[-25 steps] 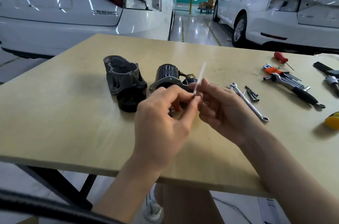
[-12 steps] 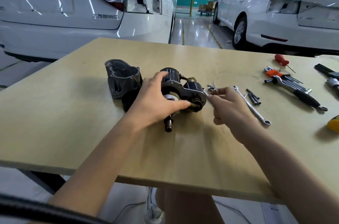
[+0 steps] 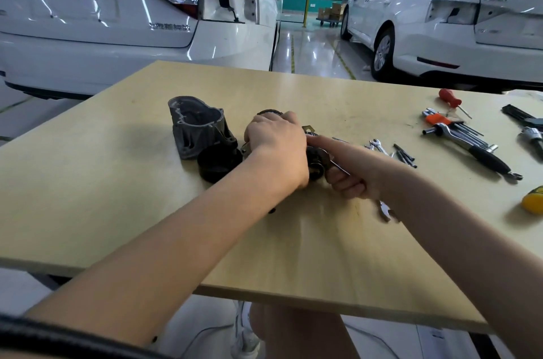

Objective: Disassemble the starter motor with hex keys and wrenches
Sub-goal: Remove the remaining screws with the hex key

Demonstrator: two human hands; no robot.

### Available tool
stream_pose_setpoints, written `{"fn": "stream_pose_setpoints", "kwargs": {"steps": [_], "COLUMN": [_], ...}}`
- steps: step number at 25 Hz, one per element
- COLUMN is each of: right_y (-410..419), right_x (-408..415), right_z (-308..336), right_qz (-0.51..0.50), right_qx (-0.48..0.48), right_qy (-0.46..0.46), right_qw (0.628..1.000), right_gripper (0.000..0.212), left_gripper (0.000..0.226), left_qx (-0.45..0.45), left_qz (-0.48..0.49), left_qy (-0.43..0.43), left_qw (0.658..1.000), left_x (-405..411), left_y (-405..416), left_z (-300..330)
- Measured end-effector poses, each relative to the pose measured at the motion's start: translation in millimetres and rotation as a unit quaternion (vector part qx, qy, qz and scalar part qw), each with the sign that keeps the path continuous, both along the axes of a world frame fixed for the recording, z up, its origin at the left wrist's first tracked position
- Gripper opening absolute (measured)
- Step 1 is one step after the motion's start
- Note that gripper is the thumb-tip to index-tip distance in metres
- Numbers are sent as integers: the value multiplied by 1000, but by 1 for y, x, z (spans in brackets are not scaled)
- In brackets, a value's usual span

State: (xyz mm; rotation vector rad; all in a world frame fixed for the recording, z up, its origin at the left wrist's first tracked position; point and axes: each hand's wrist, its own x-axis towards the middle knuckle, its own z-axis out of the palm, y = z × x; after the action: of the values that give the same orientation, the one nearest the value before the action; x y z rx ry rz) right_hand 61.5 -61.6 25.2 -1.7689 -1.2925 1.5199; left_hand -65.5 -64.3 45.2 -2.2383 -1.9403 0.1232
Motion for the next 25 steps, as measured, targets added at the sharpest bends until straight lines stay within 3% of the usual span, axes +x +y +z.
{"fn": "stream_pose_setpoints", "kwargs": {"steps": [3, 5, 8, 10, 13, 15, 18, 21, 23, 25], "right_y": [4, 2, 2, 5, 6, 5, 8, 13, 16, 17], "right_x": [8, 10, 5, 0, 0, 0, -6, -16, -16, -16], "right_z": [2, 0, 0, 9, 21, 26, 33, 33, 32, 32], "right_qz": [16, 14, 12, 16, 3, -30, -39, 10, 9, 21], "right_qx": [-21, -20, 32, 87, 145, 194, 300, 359, 382, 388], "right_qy": [3, 45, 93, 78, 31, 1, -93, -211, -258, -264], "right_qw": [1000, 999, 995, 993, 989, 980, 949, 909, 887, 883], "right_gripper": [60, 64, 68, 67, 67, 68, 70, 65, 63, 64], "left_gripper": [74, 66, 56, 51, 51, 51, 45, 35, 44, 50], "left_qx": [3, 10, -4, -9, 23, 23, -8, -18, -34, -42], "left_qz": [-33, -46, -52, -54, -76, -59, 14, 43, 61, 57], "left_qy": [68, 41, -122, -254, -348, -431, -591, -692, -712, -701], "left_qw": [997, 998, 991, 966, 934, 900, 806, 720, 699, 709], "left_x": [4, -4, -15, -17, -15, -10, -2, -4, -9, -16], "left_y": [1, 1, -1, -4, -4, -4, -6, -7, -3, 0], "left_z": [-2, -1, -2, -4, -7, -11, -27, -40, -38, -37]}}
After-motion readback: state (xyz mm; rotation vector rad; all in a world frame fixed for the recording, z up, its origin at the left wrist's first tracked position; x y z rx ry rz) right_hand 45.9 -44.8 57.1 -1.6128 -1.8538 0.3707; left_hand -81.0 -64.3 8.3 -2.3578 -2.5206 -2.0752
